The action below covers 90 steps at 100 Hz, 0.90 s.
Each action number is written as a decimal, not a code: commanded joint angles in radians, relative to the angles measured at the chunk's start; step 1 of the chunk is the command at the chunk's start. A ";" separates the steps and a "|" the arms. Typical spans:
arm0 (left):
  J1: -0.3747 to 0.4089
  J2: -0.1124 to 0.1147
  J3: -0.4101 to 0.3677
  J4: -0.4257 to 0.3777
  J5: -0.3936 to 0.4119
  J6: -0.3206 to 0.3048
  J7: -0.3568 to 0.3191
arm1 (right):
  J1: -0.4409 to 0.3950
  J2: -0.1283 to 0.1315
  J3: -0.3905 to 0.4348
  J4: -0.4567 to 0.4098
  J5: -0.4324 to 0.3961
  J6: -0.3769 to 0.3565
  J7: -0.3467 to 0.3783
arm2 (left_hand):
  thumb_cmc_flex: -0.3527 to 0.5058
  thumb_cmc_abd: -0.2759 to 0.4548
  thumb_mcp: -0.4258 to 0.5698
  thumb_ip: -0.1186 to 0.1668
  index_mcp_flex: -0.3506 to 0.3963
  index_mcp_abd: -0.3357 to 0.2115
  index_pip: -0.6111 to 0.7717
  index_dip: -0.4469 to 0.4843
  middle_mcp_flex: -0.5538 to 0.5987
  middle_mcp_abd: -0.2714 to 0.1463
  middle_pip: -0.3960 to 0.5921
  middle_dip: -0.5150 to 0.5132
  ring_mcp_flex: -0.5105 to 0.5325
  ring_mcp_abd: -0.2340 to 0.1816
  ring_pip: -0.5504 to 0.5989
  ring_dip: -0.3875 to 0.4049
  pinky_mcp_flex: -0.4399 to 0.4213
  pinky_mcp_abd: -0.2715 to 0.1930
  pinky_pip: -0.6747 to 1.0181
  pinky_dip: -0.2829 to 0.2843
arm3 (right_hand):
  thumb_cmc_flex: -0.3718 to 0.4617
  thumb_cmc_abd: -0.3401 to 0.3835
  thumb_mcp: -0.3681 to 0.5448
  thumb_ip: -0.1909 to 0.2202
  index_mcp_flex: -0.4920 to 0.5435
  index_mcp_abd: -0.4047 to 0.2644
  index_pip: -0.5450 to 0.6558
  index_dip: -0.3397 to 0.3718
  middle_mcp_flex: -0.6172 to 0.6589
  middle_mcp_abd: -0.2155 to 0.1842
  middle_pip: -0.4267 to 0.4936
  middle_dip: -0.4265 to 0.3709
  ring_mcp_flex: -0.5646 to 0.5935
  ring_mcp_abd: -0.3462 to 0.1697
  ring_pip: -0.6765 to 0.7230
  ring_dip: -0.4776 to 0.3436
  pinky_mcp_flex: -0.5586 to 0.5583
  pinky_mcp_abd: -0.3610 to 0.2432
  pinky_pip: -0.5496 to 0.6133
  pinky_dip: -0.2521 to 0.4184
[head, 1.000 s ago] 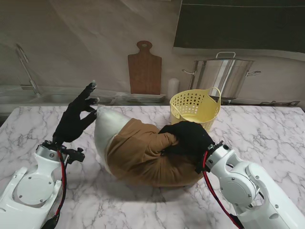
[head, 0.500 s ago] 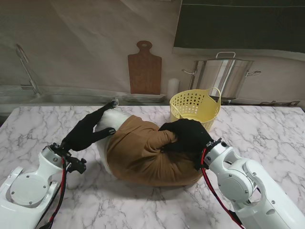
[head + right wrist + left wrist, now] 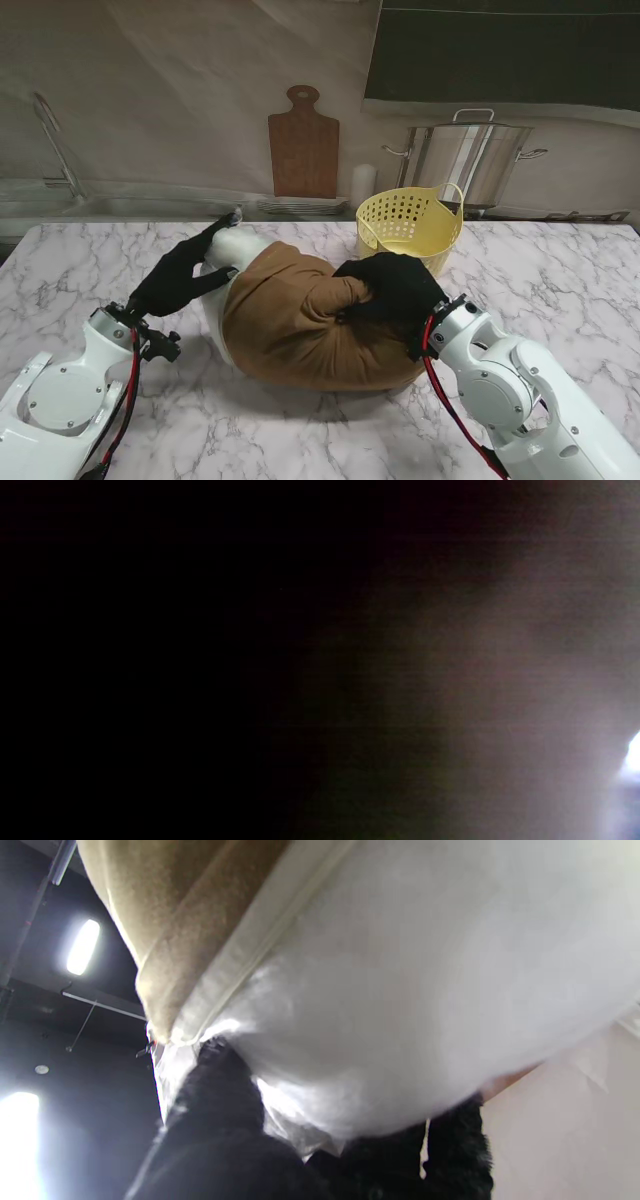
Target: Remove the pillowcase from the pillow and put it in the laundry basket
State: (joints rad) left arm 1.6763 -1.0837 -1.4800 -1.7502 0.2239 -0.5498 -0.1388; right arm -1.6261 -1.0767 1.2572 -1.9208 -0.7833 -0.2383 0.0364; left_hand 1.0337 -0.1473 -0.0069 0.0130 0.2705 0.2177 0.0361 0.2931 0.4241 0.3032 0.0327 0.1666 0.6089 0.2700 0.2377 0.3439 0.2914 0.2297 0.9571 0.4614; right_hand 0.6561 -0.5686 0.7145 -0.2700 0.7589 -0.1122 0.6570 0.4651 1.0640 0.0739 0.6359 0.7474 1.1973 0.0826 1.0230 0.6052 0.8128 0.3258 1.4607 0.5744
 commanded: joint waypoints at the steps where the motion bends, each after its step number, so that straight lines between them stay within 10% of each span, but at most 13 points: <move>1: -0.008 0.004 0.020 0.000 0.010 0.011 -0.029 | -0.001 0.000 -0.010 0.018 -0.001 0.001 0.005 | -0.071 -0.109 -0.026 -0.019 -0.020 0.002 -0.013 -0.022 0.019 -0.021 0.007 0.013 0.009 -0.032 0.004 0.018 -0.006 -0.036 -0.149 0.021 | 0.194 0.150 0.246 0.086 0.115 -0.117 0.149 0.034 0.047 -0.050 0.078 0.016 0.124 -0.140 0.118 0.046 -0.001 -0.037 0.059 0.009; 18: -0.022 0.011 0.054 -0.007 0.018 0.024 -0.052 | 0.007 -0.003 -0.019 0.025 0.005 0.001 -0.006 | -0.082 -0.182 0.000 -0.020 0.006 0.031 0.004 -0.018 0.115 -0.049 0.054 0.059 0.072 -0.061 0.039 0.043 0.051 -0.067 -0.080 0.055 | 0.193 0.154 0.243 0.087 0.107 -0.117 0.146 0.035 0.043 -0.054 0.077 0.014 0.122 -0.139 0.111 0.045 -0.004 -0.037 0.056 0.010; 28: -0.029 0.000 0.082 -0.003 0.041 0.016 -0.002 | 0.010 -0.004 -0.024 0.029 0.005 0.001 -0.012 | -0.006 -0.161 0.002 -0.018 0.331 -0.039 0.209 0.130 0.434 -0.114 0.195 0.177 0.263 -0.092 0.157 0.128 0.189 -0.090 0.116 0.120 | 0.185 0.162 0.229 0.089 0.062 -0.103 0.130 0.022 0.034 -0.061 0.052 -0.011 0.121 -0.131 0.075 0.034 -0.018 -0.035 0.045 0.009; 31: -0.029 -0.004 0.089 -0.003 0.050 0.015 0.018 | 0.011 -0.004 -0.025 0.030 0.003 0.001 -0.014 | 0.038 -0.161 0.003 -0.018 0.459 -0.084 0.331 0.303 0.537 -0.146 0.251 0.218 0.345 -0.097 0.223 0.164 0.253 -0.086 0.205 0.136 | 0.177 0.162 0.205 0.088 0.031 -0.095 0.131 0.003 0.029 -0.062 0.040 -0.027 0.122 -0.127 0.048 0.029 -0.026 -0.033 0.037 0.009; 36: -0.030 -0.012 0.098 -0.001 0.074 0.014 0.057 | 0.010 -0.004 -0.026 0.032 -0.004 0.002 -0.023 | 0.099 -0.118 0.000 -0.019 0.529 -0.127 0.509 0.360 0.630 -0.163 0.321 0.258 0.419 -0.090 0.316 0.208 0.315 -0.073 0.314 0.143 | 0.153 0.160 0.084 0.098 -0.063 -0.081 0.182 -0.088 0.012 -0.065 0.028 -0.052 0.123 -0.122 -0.008 0.024 -0.039 -0.034 0.022 0.013; 62: -0.030 -0.008 0.078 0.013 0.176 0.043 0.067 | -0.058 -0.003 0.031 0.003 -0.108 0.003 -0.072 | 0.152 -0.115 0.009 -0.010 0.536 -0.107 0.635 0.420 0.679 -0.152 0.386 0.299 0.451 -0.077 0.406 0.251 0.329 -0.043 0.395 0.144 | 0.048 0.230 -0.192 0.124 0.030 -0.153 0.263 -0.113 -0.059 -0.085 -0.046 -0.178 -0.066 -0.071 -0.387 -0.004 -0.262 0.020 -0.184 -0.012; 90: -0.032 -0.001 0.066 0.029 0.242 0.058 0.056 | -0.180 0.004 0.139 -0.064 -0.222 0.007 -0.085 | 0.175 -0.113 0.018 -0.008 0.525 -0.146 0.635 0.446 0.659 -0.143 0.371 0.300 0.434 -0.075 0.398 0.248 0.315 -0.049 0.387 0.135 | 0.074 0.254 -0.118 0.094 0.064 -0.057 0.289 0.034 -0.022 -0.025 0.016 -0.170 0.006 -0.087 -0.303 0.059 -0.216 -0.010 -0.152 0.018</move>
State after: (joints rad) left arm 1.6400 -1.0901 -1.4171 -1.7485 0.4589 -0.5052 -0.0641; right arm -1.7778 -1.0844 1.3775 -1.9903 -0.9924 -0.2435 -0.0599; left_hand 1.0593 -0.2781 -0.0406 -0.0163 0.7162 0.1349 0.5597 0.6804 1.0458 0.1728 0.3611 0.4359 1.0070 0.2051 0.5880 0.5619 0.6100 0.1964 0.9571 0.5866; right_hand 0.6307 -0.4450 0.4299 -0.2352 0.6804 -0.1624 0.7820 0.3869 0.9775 0.0231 0.5545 0.5472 1.1137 0.0595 0.6090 0.6081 0.5744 0.3284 1.2736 0.5738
